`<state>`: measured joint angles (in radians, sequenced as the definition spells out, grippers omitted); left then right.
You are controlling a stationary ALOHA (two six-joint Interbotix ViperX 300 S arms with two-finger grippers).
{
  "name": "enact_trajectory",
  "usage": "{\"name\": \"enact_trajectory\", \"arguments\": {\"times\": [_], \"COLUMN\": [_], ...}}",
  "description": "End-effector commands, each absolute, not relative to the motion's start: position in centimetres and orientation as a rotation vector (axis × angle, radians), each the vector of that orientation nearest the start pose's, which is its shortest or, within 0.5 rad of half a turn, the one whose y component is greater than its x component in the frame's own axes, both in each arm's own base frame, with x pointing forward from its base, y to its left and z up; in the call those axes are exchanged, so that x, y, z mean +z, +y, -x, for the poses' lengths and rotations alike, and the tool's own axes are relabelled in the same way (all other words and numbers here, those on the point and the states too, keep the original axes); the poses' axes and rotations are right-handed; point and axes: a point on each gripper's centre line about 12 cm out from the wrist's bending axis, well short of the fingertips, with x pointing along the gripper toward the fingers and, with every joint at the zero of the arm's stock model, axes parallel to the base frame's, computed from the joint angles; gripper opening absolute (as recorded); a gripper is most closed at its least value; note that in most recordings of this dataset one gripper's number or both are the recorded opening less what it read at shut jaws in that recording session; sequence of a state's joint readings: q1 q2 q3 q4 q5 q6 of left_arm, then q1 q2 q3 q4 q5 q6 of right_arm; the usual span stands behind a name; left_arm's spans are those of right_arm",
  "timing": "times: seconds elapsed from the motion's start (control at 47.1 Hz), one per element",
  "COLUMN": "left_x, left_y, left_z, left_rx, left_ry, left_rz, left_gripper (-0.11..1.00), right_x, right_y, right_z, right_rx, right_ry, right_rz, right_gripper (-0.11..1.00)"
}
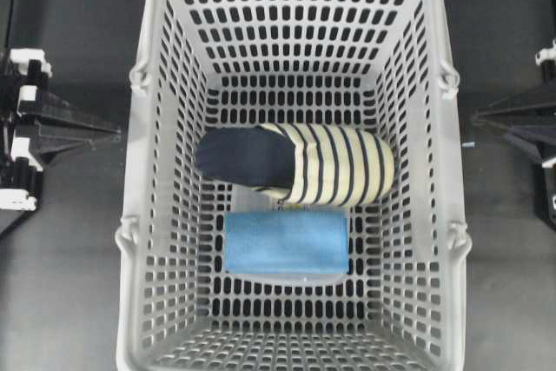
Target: Pick up the blue cloth from the shopping basket with the left arm.
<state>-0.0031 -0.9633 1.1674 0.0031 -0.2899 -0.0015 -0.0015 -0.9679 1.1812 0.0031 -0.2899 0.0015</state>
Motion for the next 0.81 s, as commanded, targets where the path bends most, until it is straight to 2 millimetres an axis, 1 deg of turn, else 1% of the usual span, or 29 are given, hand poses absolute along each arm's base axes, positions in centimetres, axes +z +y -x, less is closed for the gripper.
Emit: {"name": "enact_trajectory", "arguments": {"times": [0.0,0.042,0.085,0.191,0.234,0.255,0.319,0.382,0.489,0.701,0.765,0.786], "left_x": [32.2,33.0,33.9,36.2,36.9,37.7,38.7,39.4,40.1,40.0,40.0,39.9], "left_y": [-0.4,-0.3,-0.4,-0.6,-0.7,-0.8,-1.4,-2.0,-2.6,-3.4,-3.5,-3.7], "left_z": [-19.8,-19.8,-19.9,-20.2,-20.5,-20.6,-21.2,-22.2,-24.2,-29.4,-30.7,-31.2], "left_rx": [-0.021,-0.019,-0.020,-0.027,-0.031,-0.036,-0.056,-0.076,-0.090,-0.091,-0.089,-0.090], "left_ry": [-0.117,-0.098,-0.075,0.015,0.060,0.083,0.140,0.211,0.300,0.439,0.461,0.470], "left_rz": [-0.020,-0.013,-0.005,0.014,0.019,0.023,0.027,0.025,0.019,0.006,0.008,0.005], "left_gripper": [0.06,0.05,0.00,0.00,0.00,0.00,0.00,0.00,0.00,0.00,0.00,0.00], "right_x": [30.1,30.1,30.0,30.1,30.2,30.2,30.8,31.2,31.7,32.3,32.1,32.1], "right_y": [0.2,0.2,0.2,0.3,0.4,0.4,0.5,0.5,0.5,0.2,0.1,0.1], "right_z": [-19.9,-19.8,-19.7,-19.4,-19.3,-19.2,-18.9,-18.6,-17.8,-16.8,-16.8,-16.8], "right_rx": [0.008,0.009,0.009,0.015,0.018,0.021,0.026,0.026,0.027,0.007,0.004,0.004], "right_ry": [-0.103,-0.092,-0.075,-0.023,-0.003,0.010,0.038,0.052,0.075,0.102,0.112,0.114], "right_rz": [-0.013,-0.026,-0.035,-0.055,-0.058,-0.061,-0.062,-0.070,-0.079,-0.068,-0.069,-0.069], "right_gripper": [0.01,0.02,0.01,0.00,0.00,0.00,0.00,0.00,0.00,0.01,0.04,0.07]}}
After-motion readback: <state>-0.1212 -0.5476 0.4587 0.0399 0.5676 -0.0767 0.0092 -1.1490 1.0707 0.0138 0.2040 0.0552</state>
